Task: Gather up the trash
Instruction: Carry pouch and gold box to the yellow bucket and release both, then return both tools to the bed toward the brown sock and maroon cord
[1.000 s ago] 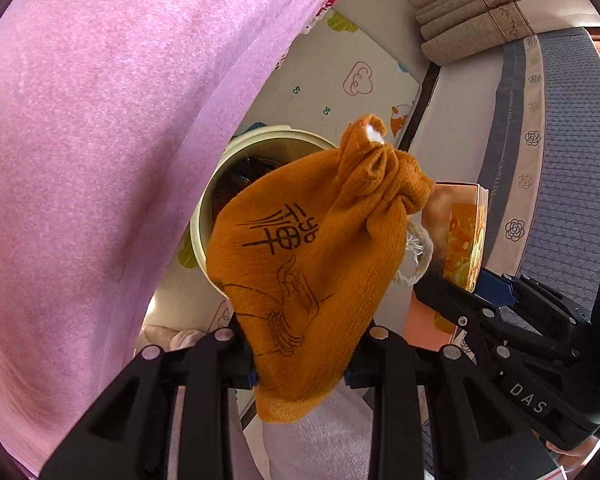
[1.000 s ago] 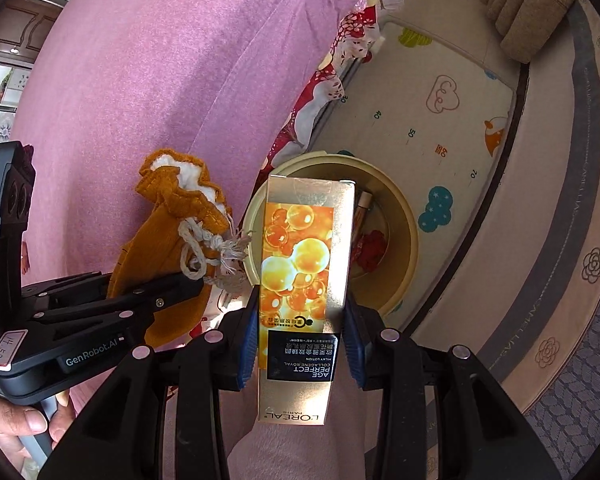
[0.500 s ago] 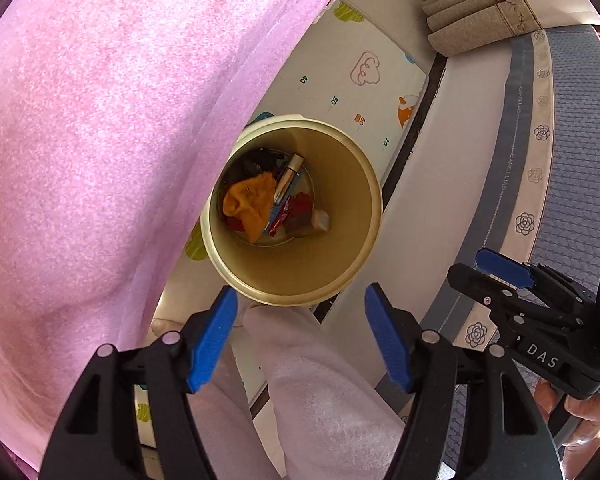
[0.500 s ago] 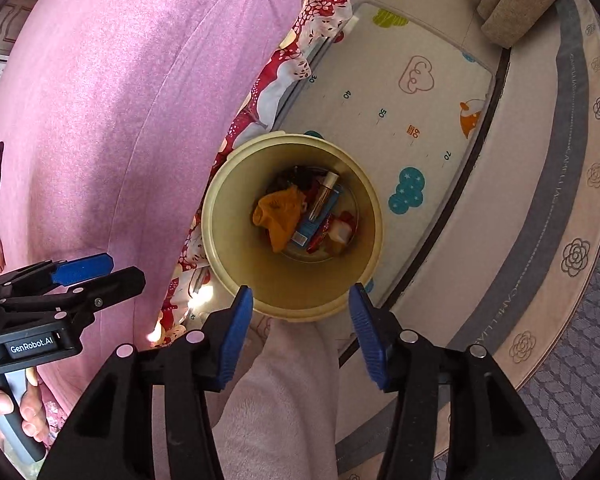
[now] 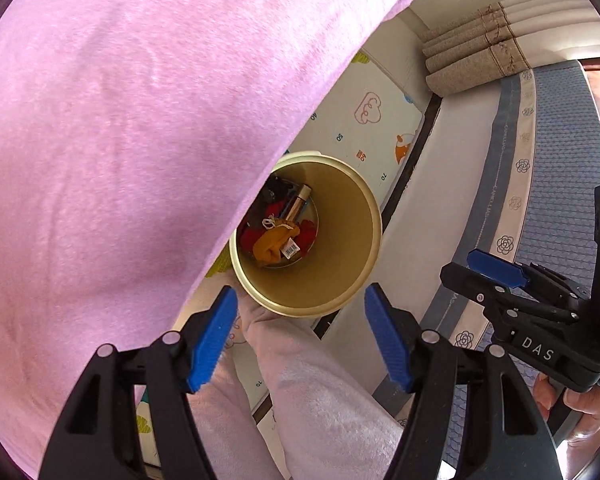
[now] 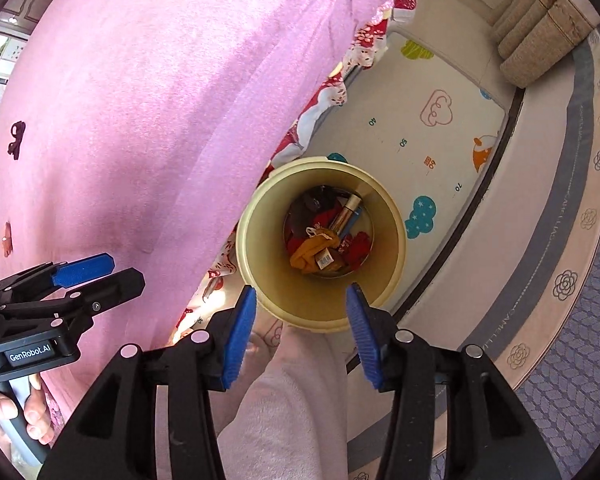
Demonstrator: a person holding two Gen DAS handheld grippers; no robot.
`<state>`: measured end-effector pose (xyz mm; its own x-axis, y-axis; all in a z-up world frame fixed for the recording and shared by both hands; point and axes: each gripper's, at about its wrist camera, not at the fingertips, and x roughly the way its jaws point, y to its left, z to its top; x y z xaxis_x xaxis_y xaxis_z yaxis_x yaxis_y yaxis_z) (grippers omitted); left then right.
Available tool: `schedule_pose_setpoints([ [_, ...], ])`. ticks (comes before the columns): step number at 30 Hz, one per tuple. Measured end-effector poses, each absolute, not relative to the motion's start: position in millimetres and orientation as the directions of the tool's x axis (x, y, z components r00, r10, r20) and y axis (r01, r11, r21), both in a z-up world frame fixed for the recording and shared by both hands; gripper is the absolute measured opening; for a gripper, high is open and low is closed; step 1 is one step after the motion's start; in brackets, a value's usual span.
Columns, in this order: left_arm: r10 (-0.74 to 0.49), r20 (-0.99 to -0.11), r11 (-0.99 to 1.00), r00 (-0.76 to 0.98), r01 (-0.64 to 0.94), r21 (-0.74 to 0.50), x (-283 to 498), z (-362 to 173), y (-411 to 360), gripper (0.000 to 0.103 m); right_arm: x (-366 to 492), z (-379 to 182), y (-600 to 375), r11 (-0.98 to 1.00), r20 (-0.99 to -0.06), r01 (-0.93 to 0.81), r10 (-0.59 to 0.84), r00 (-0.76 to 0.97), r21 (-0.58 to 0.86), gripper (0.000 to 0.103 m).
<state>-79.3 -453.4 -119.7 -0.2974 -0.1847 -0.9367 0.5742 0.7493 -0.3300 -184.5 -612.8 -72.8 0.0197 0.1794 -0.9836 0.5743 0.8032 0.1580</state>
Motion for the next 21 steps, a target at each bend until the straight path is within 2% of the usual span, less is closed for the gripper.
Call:
schedule_pose_setpoints([
  [7,-0.24,-0.946,0.823,-0.216,0.472,-0.317,-47,-87,-368,0.066,-119,-44,-537,0.88,-0.983,0.438,0.177,0.053,0.183,0.047],
  [21,-0.254,-0.967,0.957,0.01,0.147,-0.25,34,-47,-127,0.066,8,-14,-329,0.963,-0.964,0.091,0.244,0.104,0.253,0.047],
])
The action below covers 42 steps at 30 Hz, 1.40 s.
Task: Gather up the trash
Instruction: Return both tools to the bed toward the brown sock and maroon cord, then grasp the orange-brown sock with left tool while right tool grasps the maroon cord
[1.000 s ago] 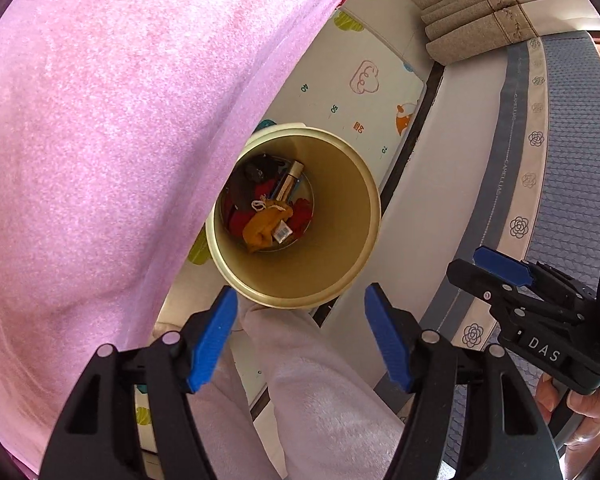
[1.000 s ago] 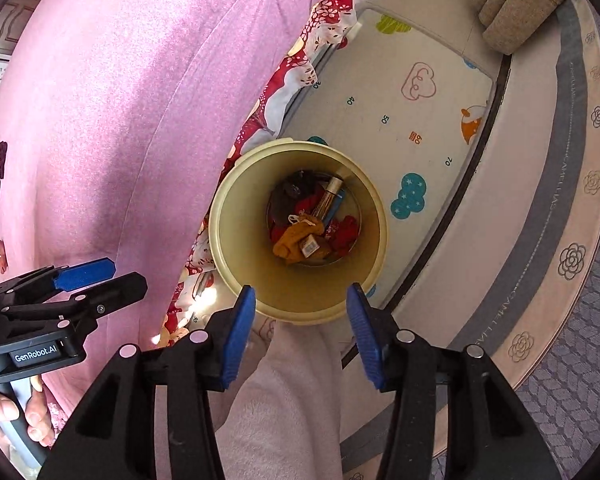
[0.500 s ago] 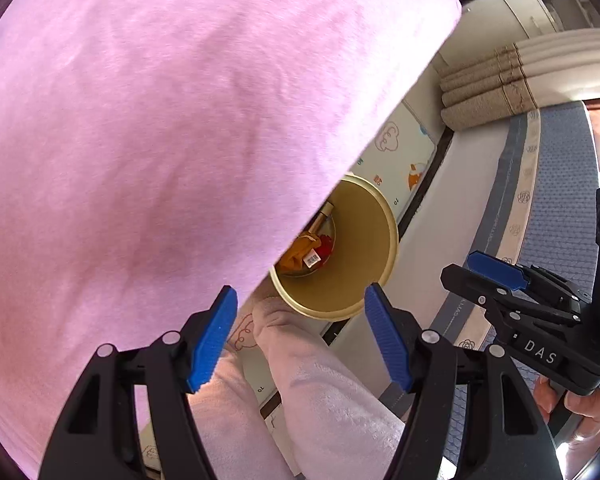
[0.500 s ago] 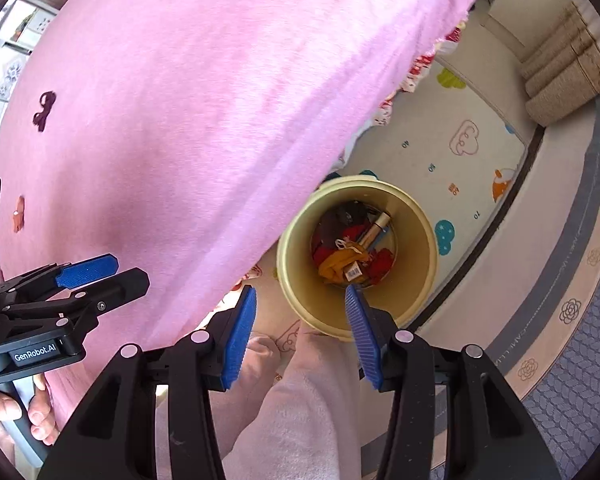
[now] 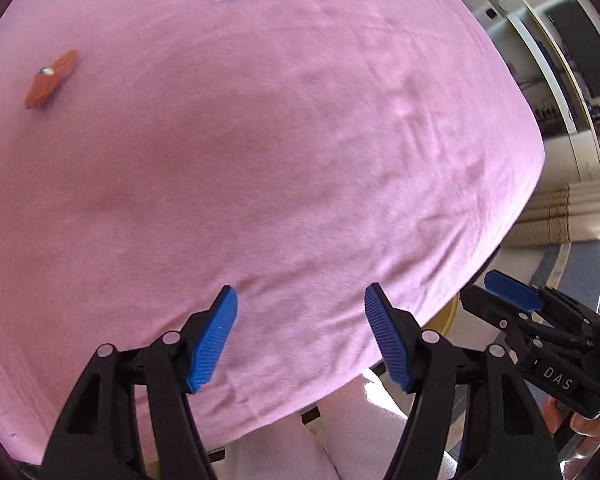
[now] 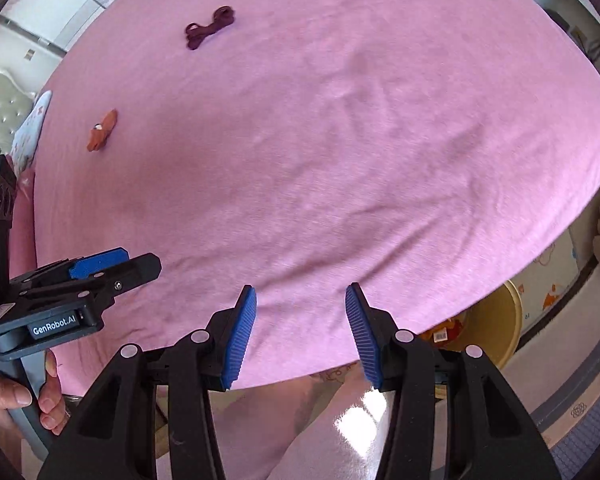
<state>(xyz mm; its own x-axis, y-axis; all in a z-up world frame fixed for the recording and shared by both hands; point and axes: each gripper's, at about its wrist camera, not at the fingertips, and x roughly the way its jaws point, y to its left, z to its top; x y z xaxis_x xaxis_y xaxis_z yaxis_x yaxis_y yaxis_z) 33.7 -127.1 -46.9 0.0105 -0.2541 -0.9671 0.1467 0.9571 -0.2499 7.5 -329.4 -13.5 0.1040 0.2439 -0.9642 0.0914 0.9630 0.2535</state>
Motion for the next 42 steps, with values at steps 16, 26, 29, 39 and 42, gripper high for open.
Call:
schedule_pose_setpoints([
  [16,-0.171,-0.971,0.973,0.164,-0.124,-0.193,129,-33,25,0.075,141,-16,-216,0.957,-0.957,-0.146,0.267,0.117,0.249,0.053],
  [26,-0.107,-0.983,0.964,0.149,-0.226,-0.139,207,-66,67,0.076,215,-51,-196,0.945,-0.956,-0.183,0.286,0.07,0.27,0.057],
  [29,-0.084,-0.987,0.964,0.139,-0.241,-0.116,230,-81,75,0.076,230,-65,-194,0.945,-0.957,-0.181,0.286,0.053,0.272,0.057],
  [39,-0.013,-0.995,0.965,0.096,-0.259,-0.038,291,-132,95,0.075,266,-94,-197,0.949,-0.959,-0.164,0.28,0.044,0.27,0.057],
  [42,0.022,-0.996,0.965,0.09,-0.262,-0.002,296,-139,97,0.061,272,-97,-203,0.952,-0.959,-0.146,0.278,0.048,0.269,0.057],
])
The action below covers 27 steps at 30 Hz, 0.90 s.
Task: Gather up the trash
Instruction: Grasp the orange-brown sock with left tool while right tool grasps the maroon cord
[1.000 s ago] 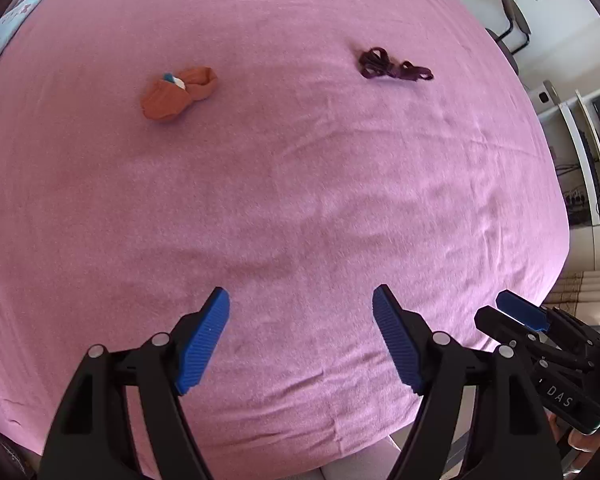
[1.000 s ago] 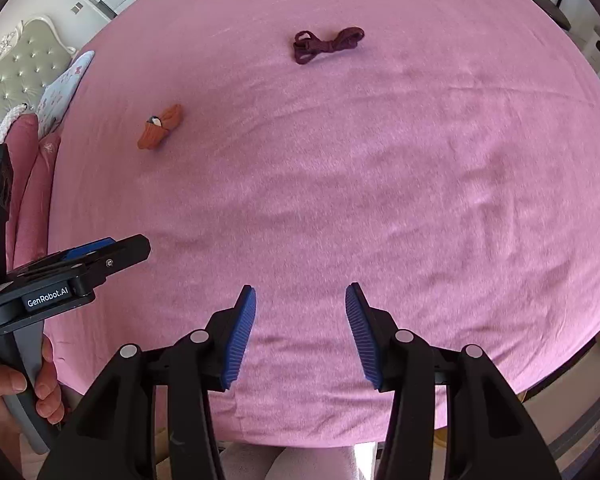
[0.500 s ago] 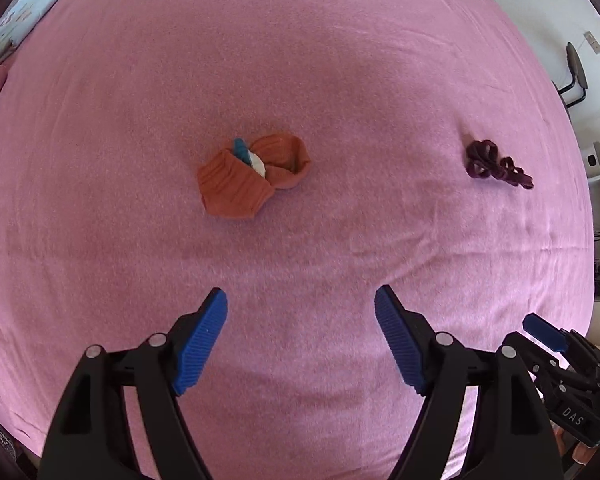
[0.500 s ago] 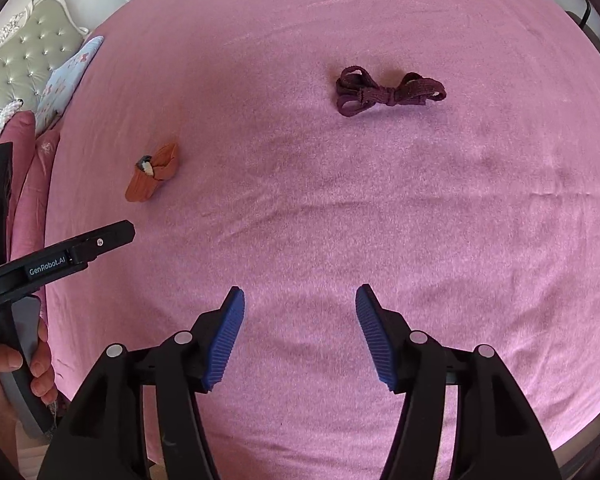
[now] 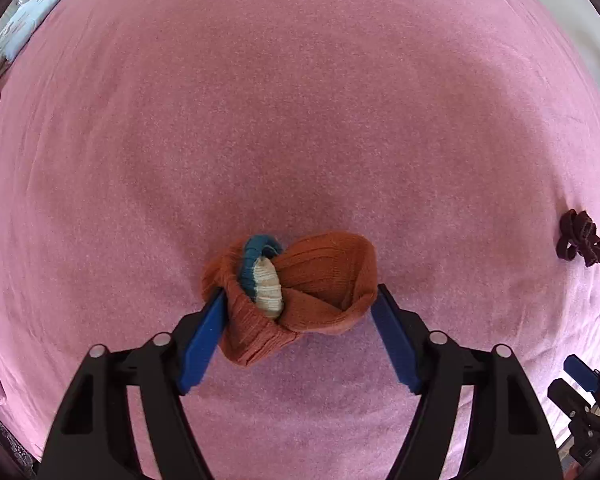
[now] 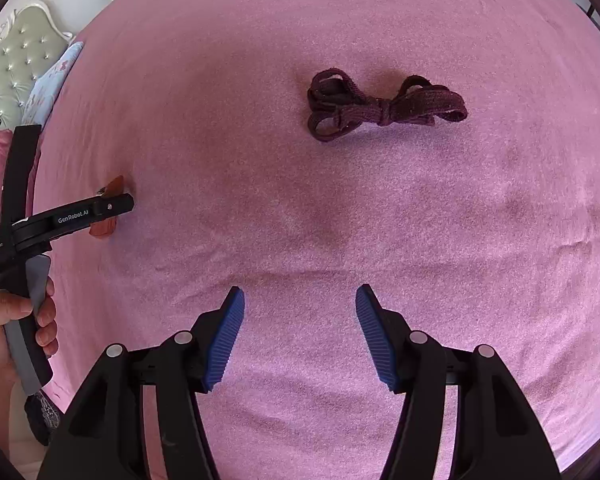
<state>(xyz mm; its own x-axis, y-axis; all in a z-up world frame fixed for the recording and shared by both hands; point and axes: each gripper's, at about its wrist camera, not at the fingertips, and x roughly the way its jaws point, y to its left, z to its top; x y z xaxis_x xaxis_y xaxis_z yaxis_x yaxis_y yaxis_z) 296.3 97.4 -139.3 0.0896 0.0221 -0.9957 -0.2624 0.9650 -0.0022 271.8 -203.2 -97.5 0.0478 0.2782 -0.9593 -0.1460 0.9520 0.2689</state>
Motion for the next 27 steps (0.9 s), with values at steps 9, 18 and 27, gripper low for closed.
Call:
schedule_pose_setpoints([
  [9,-0.054,-0.984,0.947,0.172,-0.305,-0.106,297,-115,108,0.027,296,-98,-229,0.956,-0.954,-0.075,0.29,0.081,0.284,0.057],
  [18,-0.231,-0.938,0.948,0.26,-0.156,-0.277,336,-92,28,0.027,345,-98,-253,0.934,-0.927,0.066,0.336,0.168,0.351,0.057],
  [27,-0.297,-0.928,0.942,0.224,-0.091,-0.323,349,-105,-21,0.027,373,-125,-267,0.891,-0.921,0.241,0.357,0.155,0.386,0.045],
])
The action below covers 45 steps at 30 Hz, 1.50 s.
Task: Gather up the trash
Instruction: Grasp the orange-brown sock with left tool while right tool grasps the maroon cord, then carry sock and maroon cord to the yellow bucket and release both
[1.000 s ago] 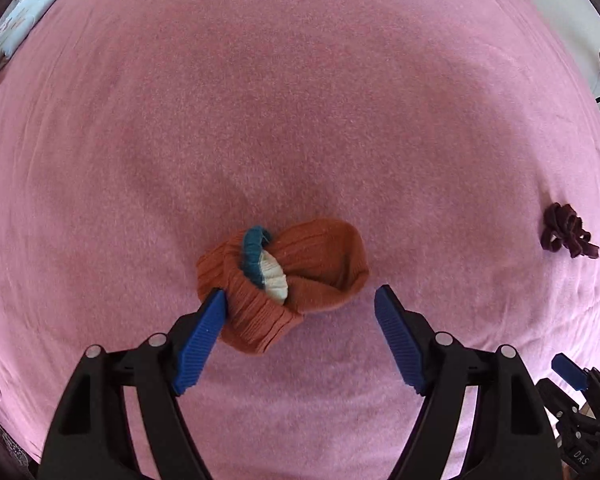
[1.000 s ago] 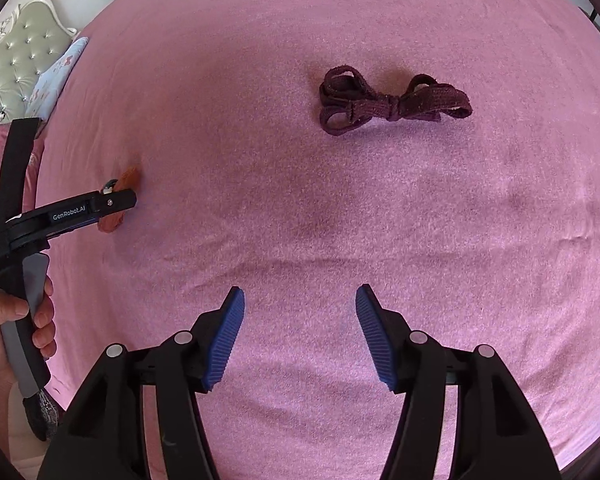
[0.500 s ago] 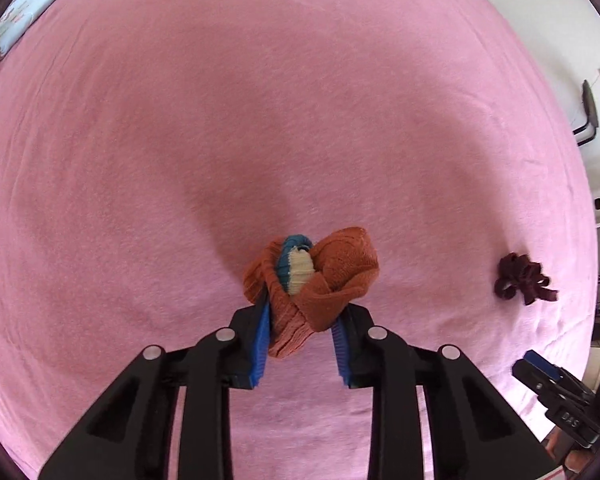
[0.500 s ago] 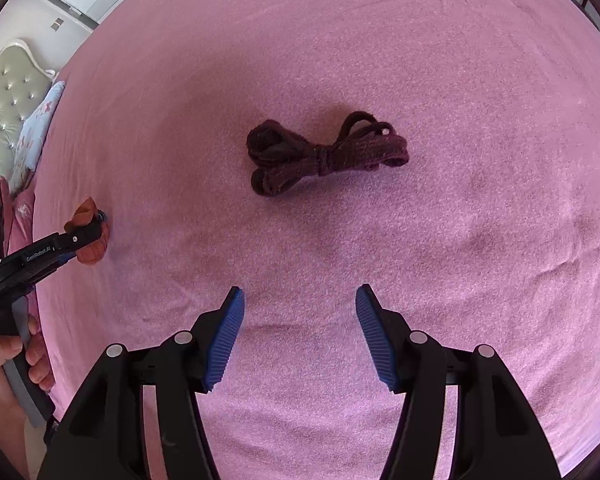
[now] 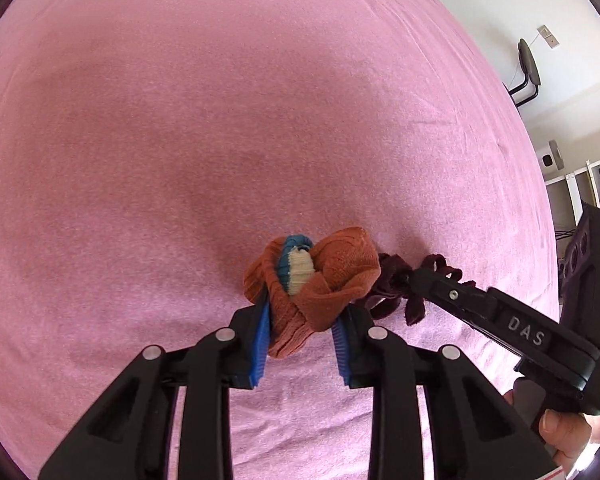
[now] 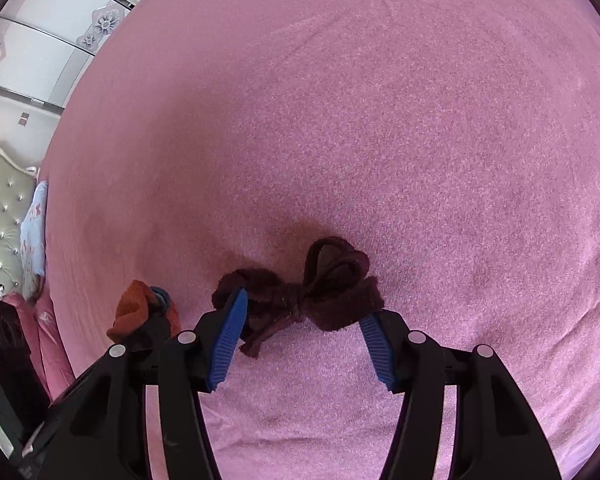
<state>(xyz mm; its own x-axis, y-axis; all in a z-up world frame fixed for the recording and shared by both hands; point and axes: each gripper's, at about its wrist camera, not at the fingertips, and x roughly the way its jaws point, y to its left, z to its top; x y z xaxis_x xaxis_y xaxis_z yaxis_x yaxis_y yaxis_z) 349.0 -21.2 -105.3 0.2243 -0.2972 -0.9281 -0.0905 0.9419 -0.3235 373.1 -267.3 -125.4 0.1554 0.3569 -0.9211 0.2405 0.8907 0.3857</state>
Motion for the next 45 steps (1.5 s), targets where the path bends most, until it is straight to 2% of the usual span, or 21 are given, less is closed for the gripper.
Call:
schedule_pose_setpoints([
  [1,-0.3,-0.929,0.942,0.218,-0.087,-0.325,349,-107,-24,0.027,374,-128,-269,0.892,-0.925,0.251,0.348,0.153,0.377,0.037],
  [2,-0.301,-0.929,0.942,0.213,-0.085,-0.325,348,-108,-26,0.027,374,-130,-271,0.889,-0.923,0.254,0.349,0.165,0.381,0.034],
  [3,-0.302,-0.93,0.942,0.21,-0.085,-0.325,347,-108,-27,0.027,374,-129,-272,0.888,-0.918,0.243,0.357,0.171,0.39,0.023],
  [4,-0.302,-0.93,0.942,0.208,-0.085,-0.325,350,-110,-33,0.027,374,-127,-274,0.889,-0.915,0.229,0.362,0.178,0.397,0.019],
  [7,-0.314,-0.927,0.938,0.205,-0.086,-0.336,352,-111,-40,0.027,366,-119,-272,0.914,-0.92,0.164,0.337,0.198,0.37,0.016],
  [15,-0.329,-0.924,0.934,0.194,-0.077,-0.349,324,-97,-48,0.027,305,-104,-284,0.933,-0.925,0.098,0.323,0.199,0.346,0.012],
  [24,-0.328,-0.936,0.944,0.128,-0.002,-0.331,249,-76,-74,0.027,208,-70,-316,0.943,-0.935,0.073,0.307,0.18,0.324,0.012],
  [38,-0.347,-0.934,0.933,0.085,0.131,-0.335,110,-42,-110,0.027,56,-35,-342,0.931,-0.935,0.15,0.307,0.174,0.334,0.012],
  [45,-0.347,-0.937,0.915,0.042,0.236,-0.328,47,-32,-139,0.027,-23,-17,-362,0.925,-0.943,0.226,0.26,0.206,0.305,0.012],
])
